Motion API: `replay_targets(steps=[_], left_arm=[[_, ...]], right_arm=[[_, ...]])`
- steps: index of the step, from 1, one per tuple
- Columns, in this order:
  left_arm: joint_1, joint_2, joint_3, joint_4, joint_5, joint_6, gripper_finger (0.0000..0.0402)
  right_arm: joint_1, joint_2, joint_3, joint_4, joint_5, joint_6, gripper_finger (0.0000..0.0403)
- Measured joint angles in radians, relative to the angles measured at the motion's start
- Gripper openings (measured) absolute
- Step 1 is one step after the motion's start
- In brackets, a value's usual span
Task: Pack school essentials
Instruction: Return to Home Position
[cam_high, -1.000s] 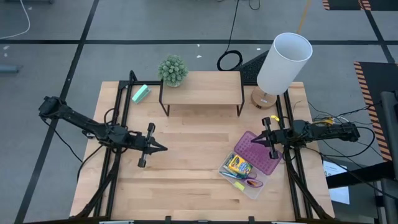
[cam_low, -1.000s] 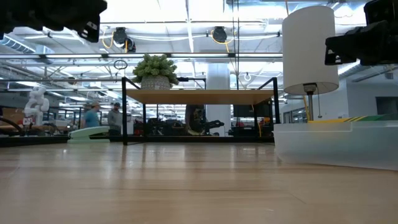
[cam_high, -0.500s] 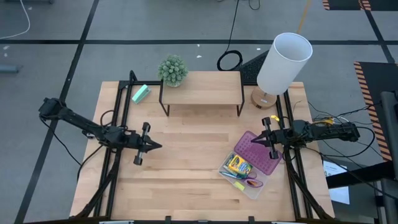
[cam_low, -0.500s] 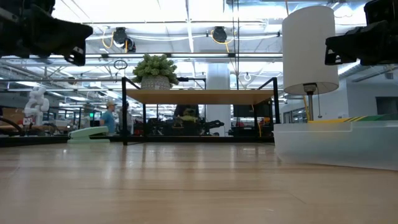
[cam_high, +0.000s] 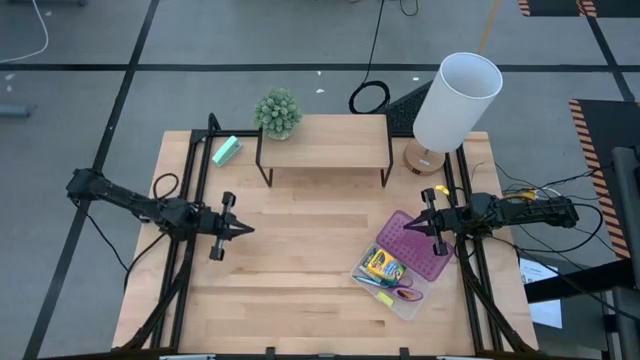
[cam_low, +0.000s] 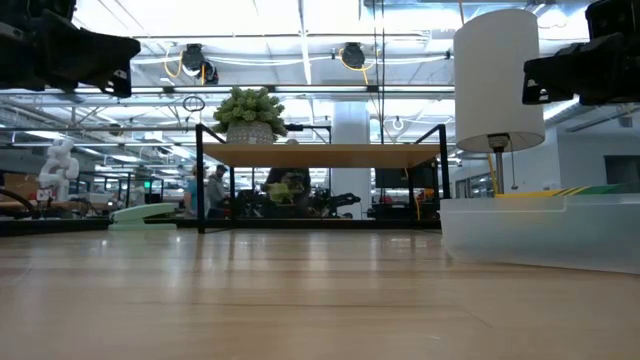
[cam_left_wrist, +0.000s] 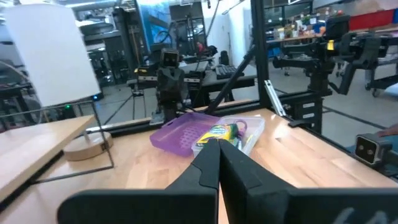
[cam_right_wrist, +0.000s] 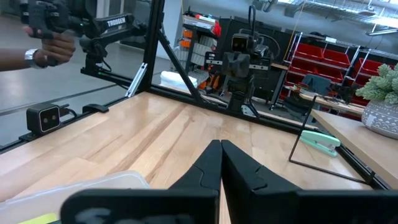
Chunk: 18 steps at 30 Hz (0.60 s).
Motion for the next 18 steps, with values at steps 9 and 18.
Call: replay_targets(steps=[9,18], left_arm=[[0.097,-0.236,0.0,-0.253,0.035,-0.032,0.0002],[0.169,-0.362,0.0,-0.404,0.036,-0.05,0.0001]], right_arm=[[0.0,0.0,0.0,0.0,0.0,0.0,0.0],[0.0,0.0,0.0,0.0,0.0,0.0,0.0]])
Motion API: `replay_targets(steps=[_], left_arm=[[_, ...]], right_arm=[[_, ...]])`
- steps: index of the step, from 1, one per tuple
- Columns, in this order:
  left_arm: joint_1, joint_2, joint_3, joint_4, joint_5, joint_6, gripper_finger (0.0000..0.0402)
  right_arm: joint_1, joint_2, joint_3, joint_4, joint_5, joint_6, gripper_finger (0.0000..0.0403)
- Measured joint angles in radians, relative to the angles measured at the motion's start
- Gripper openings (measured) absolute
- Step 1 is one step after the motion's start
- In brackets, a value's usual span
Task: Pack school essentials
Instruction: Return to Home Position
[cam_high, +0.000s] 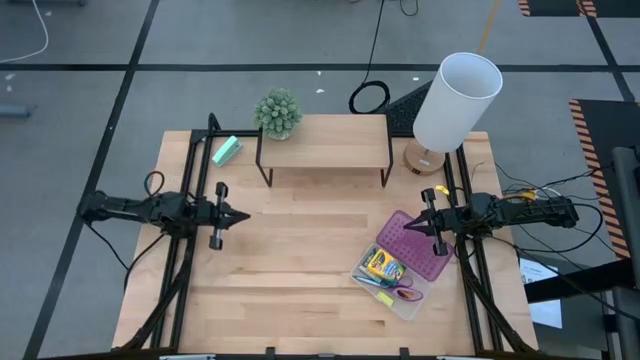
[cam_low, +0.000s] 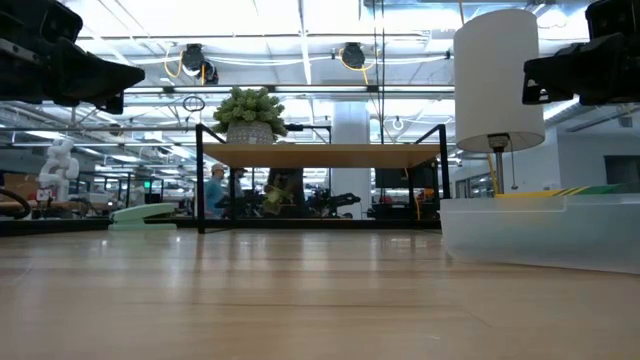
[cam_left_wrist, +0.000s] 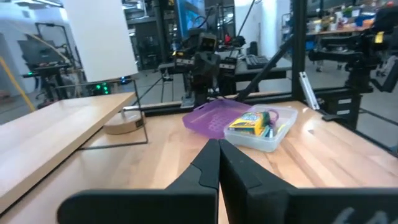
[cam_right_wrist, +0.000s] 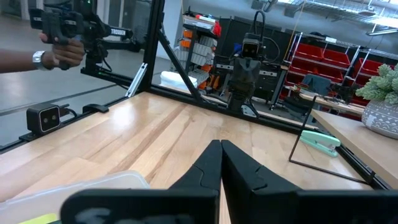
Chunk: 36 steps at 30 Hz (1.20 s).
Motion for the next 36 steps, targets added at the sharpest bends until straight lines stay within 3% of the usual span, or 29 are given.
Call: replay_targets(steps=[17,36], left_arm=[[0.107,-0.016,0.002,-0.039,0.118,-0.005,0.0003],[0.119,-0.016,0.001,-0.039,0.108,-0.03,0.0013]], right_arm=[[0.0,0.0,0.0,0.0,0.0,0.0,0.0],[0.0,0.0,0.0,0.0,0.0,0.0,0.0]])
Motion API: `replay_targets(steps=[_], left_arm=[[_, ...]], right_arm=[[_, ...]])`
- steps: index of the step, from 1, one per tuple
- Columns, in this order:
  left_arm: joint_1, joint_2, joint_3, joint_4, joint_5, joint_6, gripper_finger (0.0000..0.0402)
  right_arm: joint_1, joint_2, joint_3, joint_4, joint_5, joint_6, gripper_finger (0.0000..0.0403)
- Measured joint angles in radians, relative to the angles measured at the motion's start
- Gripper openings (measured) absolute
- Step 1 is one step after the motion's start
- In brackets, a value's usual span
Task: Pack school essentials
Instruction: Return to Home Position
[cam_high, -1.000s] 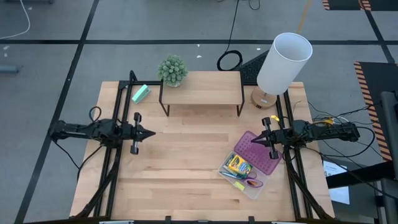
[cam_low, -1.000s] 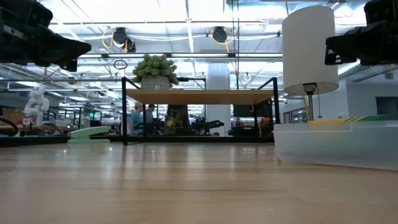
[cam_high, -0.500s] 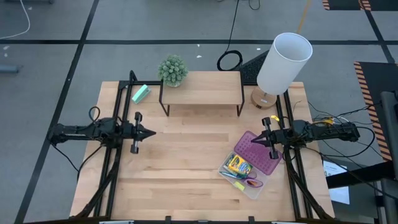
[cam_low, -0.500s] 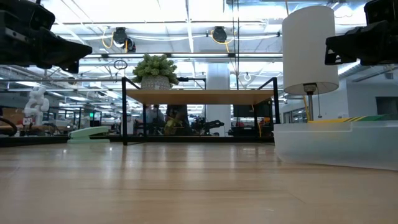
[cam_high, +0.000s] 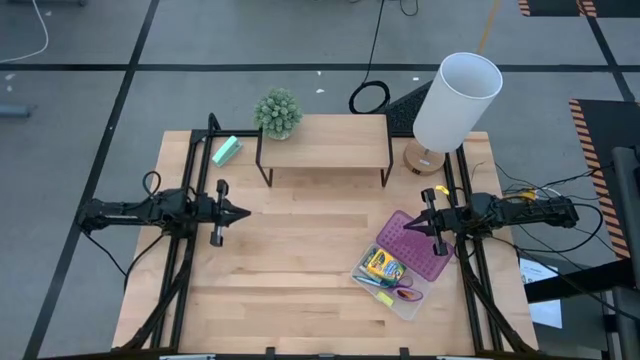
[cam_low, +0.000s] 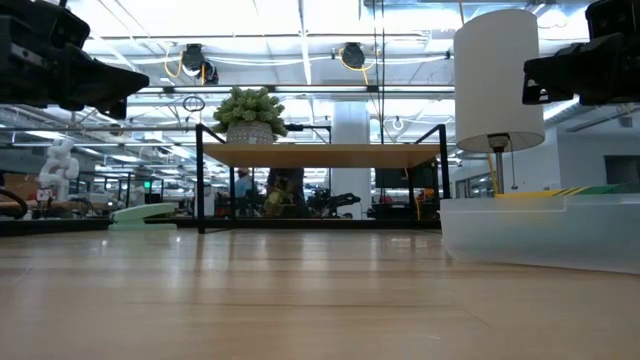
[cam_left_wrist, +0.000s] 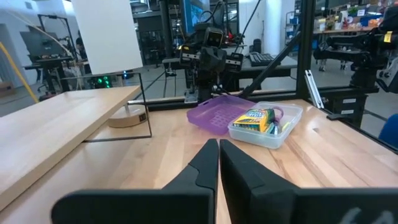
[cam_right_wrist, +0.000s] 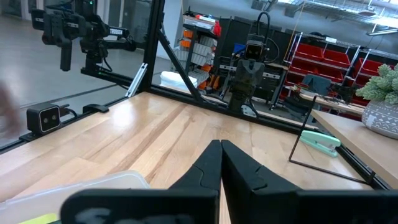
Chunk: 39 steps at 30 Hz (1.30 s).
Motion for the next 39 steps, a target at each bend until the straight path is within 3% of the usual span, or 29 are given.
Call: replay_targets(steps=[6,15,39], left_arm=[[0.0,0.0,0.0,0.0,-0.001,-0.02,0.0003],[0.0,0.0,0.0,0.0,-0.003,-0.02,0.0031],[0.0,0.0,0.0,0.0,-0.003,-0.02,0.0033]], right_arm=[[0.0,0.0,0.0,0.0,0.0,0.0,0.0],[0.0,0.0,0.0,0.0,0.0,0.0,0.0],[0.0,0.0,0.0,0.0,0.0,0.0,0.0]])
